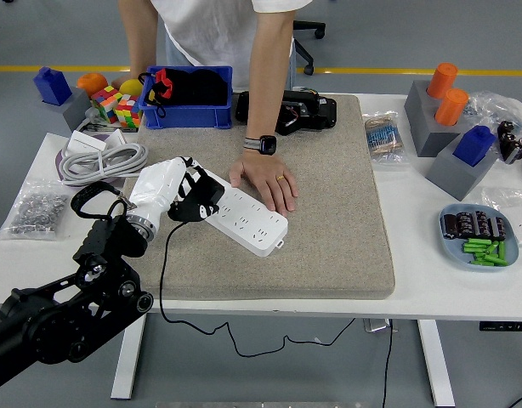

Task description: Press the white button,pick up the black plug,place it near the board,insert it into the board

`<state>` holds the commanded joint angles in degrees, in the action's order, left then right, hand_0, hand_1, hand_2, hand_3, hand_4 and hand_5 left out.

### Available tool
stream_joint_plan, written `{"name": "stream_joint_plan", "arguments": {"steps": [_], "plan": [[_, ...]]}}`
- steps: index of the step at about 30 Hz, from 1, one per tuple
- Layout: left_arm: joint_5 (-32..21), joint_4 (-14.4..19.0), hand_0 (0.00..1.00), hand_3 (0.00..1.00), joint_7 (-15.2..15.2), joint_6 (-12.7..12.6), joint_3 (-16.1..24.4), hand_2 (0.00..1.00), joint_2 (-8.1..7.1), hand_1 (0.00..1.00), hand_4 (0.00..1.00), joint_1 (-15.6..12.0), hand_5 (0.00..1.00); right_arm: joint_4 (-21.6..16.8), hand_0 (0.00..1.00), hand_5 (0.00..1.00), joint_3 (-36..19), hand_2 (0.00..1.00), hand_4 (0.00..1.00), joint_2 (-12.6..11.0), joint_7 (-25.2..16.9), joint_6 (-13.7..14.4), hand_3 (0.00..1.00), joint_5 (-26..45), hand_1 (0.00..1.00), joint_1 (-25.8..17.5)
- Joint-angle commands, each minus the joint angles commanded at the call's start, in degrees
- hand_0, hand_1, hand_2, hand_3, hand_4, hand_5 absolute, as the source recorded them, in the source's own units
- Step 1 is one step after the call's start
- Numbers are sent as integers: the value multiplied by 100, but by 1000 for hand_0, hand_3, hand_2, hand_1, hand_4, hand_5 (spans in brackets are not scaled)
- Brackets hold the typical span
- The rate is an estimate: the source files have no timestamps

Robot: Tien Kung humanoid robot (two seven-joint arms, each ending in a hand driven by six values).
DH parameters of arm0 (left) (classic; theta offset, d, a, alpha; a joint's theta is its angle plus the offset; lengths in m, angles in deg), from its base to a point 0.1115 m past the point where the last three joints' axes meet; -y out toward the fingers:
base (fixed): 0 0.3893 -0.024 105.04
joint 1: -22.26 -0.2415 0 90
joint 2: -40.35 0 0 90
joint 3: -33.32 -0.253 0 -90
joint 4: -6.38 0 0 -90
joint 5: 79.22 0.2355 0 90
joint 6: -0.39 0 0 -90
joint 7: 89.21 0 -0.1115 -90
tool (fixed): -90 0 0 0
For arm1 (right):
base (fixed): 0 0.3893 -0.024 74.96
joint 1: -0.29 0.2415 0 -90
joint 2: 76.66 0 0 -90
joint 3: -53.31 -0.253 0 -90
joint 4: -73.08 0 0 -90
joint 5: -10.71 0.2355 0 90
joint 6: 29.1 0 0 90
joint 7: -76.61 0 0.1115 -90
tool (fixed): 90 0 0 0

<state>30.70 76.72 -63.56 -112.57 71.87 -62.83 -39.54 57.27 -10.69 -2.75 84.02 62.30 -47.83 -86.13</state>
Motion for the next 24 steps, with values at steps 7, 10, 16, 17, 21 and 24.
{"name": "stream_joint_plan", "arguments": {"steps": [7,10,16,17,21,24], "plan": [[119,-219,297,560,25,-7,-80,352,53,359,706,105,2,4,627,392,23,603,678,-12,0,1,595,5,623,6],[138,-313,294,559,50,12,-108,353,76,360,706,146,2,4,626,392,28,603,678,-14,-1,2,594,9,623,12],[110,-456,294,559,93,51,-163,354,89,360,706,185,2,-2,626,392,52,603,677,-24,-3,1,594,16,623,23],[113,-466,294,559,91,50,-167,354,88,360,706,187,2,-1,626,392,52,603,677,-24,-4,2,594,17,623,22],[111,-523,294,559,99,59,-184,354,82,360,707,192,2,4,626,391,72,603,677,-24,-1,0,594,21,623,12],[105,-549,294,559,103,65,-195,354,74,360,707,180,2,1,626,391,85,603,677,-29,-1,0,594,25,623,7]]}}
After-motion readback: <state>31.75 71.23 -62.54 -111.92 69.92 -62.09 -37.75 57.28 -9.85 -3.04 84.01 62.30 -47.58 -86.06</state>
